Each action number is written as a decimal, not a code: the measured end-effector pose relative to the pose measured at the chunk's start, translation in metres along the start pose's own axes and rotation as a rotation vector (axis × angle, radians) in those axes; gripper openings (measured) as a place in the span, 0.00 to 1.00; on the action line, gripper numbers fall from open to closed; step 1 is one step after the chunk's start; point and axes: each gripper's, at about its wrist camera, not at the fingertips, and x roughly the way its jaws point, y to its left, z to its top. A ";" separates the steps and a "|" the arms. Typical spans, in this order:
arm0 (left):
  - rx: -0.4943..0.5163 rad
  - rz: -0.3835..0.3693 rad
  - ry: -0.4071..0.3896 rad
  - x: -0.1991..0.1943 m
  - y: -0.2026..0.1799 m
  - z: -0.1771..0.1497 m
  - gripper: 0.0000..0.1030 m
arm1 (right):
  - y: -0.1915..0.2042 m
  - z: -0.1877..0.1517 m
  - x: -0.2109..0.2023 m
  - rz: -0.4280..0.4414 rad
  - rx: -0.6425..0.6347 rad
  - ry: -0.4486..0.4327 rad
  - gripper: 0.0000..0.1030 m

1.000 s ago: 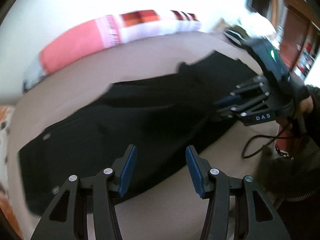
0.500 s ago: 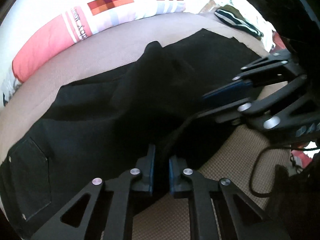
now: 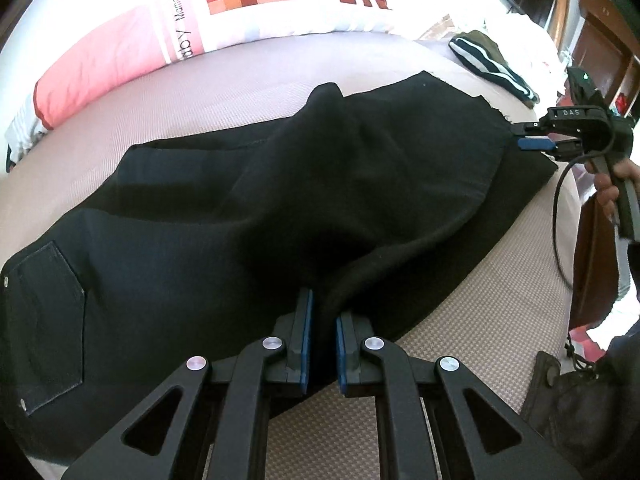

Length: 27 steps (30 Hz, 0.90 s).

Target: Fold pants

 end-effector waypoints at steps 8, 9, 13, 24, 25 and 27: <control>-0.046 -0.002 0.018 0.005 0.003 0.000 0.10 | -0.031 0.033 0.012 0.014 0.067 -0.069 0.32; -0.048 -0.001 0.018 0.005 0.003 0.000 0.10 | -0.029 0.036 0.014 0.014 0.063 -0.083 0.31; -0.047 0.009 0.023 0.006 0.001 0.000 0.10 | -0.033 0.042 0.016 0.023 0.090 -0.092 0.05; 0.060 0.036 0.017 0.010 -0.015 -0.004 0.11 | -0.040 -0.010 -0.052 -0.202 -0.044 -0.203 0.02; 0.072 0.040 0.017 0.010 -0.016 -0.004 0.11 | -0.047 -0.015 -0.049 -0.227 -0.032 -0.190 0.01; 0.106 0.046 0.018 0.010 -0.019 -0.004 0.11 | -0.064 -0.024 -0.043 -0.265 0.004 -0.172 0.01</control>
